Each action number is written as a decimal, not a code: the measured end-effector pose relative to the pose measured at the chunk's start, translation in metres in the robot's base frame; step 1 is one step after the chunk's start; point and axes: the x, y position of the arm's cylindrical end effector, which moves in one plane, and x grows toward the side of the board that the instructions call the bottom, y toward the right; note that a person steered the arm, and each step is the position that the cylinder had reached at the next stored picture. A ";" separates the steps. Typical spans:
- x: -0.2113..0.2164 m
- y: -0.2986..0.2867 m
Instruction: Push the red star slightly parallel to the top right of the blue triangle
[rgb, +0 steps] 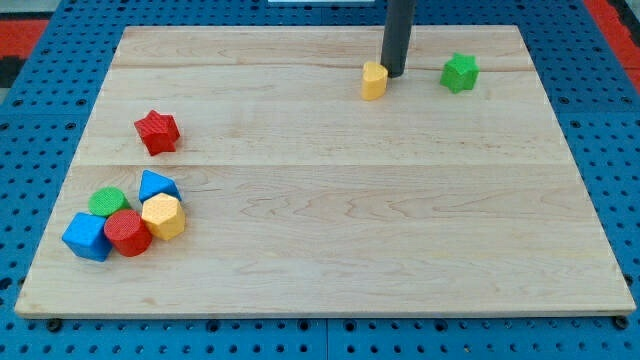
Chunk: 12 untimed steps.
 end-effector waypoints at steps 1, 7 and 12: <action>0.025 0.023; 0.143 -0.305; 0.099 -0.291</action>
